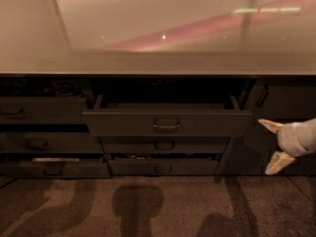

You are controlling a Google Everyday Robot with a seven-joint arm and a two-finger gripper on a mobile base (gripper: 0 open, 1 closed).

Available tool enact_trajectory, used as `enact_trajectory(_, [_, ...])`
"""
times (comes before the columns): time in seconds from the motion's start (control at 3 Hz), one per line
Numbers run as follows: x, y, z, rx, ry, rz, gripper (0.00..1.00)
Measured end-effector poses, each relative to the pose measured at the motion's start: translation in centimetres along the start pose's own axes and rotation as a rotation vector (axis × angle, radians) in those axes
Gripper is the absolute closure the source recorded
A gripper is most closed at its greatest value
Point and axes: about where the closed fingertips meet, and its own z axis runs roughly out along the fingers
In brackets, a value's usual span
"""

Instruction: Open top drawer

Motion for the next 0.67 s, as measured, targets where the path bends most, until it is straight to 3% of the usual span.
enact_trajectory(0.33, [-0.09, -0.06, 0.08, -0.001, 0.000, -0.002, 0.00])
enact_trajectory(0.67, [-0.32, -0.61, 0.61, -0.058, -0.023, 0.011, 0.00])
